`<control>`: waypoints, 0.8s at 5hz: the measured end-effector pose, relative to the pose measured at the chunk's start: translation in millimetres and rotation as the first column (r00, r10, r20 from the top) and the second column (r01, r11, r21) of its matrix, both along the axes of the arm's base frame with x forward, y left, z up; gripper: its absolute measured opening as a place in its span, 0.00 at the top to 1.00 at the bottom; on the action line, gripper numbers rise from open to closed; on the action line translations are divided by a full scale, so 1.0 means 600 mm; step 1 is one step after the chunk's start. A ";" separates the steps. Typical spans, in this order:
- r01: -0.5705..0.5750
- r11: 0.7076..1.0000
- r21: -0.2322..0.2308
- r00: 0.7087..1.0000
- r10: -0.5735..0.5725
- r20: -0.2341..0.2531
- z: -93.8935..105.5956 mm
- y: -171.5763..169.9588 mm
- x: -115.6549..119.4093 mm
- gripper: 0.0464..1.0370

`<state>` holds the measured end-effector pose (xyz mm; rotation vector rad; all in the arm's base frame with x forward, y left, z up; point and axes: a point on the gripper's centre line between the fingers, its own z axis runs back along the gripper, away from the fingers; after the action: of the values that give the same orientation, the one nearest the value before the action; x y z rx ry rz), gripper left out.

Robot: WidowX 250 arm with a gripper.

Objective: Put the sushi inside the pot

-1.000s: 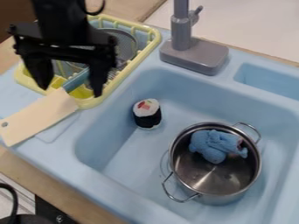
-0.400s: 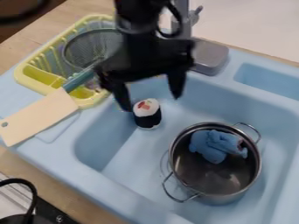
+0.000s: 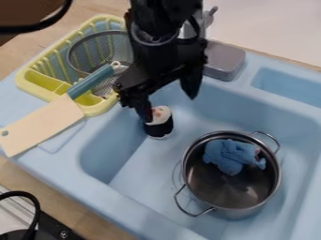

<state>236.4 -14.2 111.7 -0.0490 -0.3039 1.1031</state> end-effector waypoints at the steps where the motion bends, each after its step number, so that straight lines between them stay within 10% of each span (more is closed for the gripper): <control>1: -0.135 0.991 0.003 0.990 0.135 -0.037 -0.013 0.005 -0.006 0.04; 3: -0.200 0.978 -0.064 0.973 0.190 -0.133 -0.040 0.026 0.008 0.04; 4: -0.218 0.975 -0.047 0.972 0.212 -0.105 -0.048 0.038 0.015 0.04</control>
<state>245.5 8.5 83.1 -0.0134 -0.1902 1.3253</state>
